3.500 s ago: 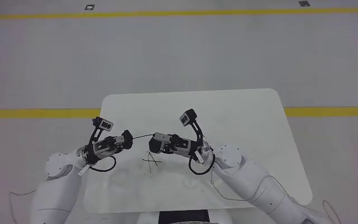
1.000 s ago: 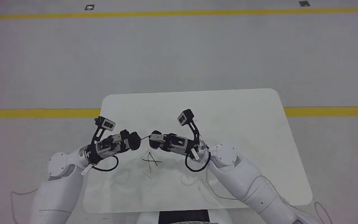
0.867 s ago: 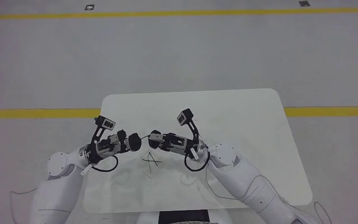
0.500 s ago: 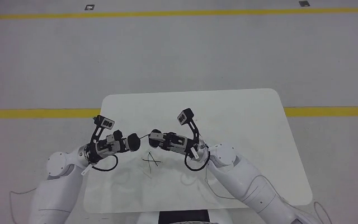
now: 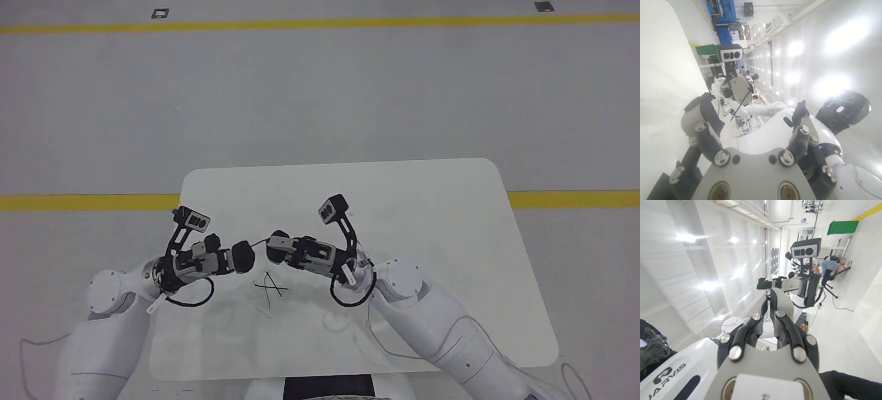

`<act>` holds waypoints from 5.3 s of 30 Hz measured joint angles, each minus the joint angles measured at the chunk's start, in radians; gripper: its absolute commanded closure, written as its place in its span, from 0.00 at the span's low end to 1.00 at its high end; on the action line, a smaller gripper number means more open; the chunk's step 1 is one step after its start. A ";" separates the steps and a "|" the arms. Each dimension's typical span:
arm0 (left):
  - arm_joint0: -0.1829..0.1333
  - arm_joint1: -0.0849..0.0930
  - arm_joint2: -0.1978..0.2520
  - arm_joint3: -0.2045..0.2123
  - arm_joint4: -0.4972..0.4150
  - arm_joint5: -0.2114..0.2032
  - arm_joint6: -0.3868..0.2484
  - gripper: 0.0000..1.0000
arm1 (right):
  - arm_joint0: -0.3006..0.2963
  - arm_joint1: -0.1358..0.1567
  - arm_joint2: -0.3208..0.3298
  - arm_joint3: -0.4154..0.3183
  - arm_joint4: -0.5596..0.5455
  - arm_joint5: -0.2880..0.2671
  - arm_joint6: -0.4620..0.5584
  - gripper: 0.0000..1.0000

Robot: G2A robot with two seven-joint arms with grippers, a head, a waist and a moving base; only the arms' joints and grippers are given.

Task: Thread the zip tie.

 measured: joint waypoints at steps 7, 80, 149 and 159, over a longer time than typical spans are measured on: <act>0.000 0.042 0.081 -0.025 -0.064 -0.023 0.001 0.00 | -0.003 -0.015 -0.005 0.013 0.074 -0.006 0.026 1.00; -0.020 0.059 0.103 -0.033 0.056 -0.045 0.124 1.00 | -0.045 0.000 0.062 -0.086 -0.198 0.094 -0.020 0.00; -0.030 0.097 0.133 0.018 -0.066 0.010 0.001 1.00 | -0.019 -0.012 0.048 -0.010 -0.093 0.020 0.113 0.92; -0.034 0.098 0.138 0.018 -0.060 0.012 0.003 1.00 | -0.018 -0.012 0.048 -0.010 -0.095 0.023 0.113 1.00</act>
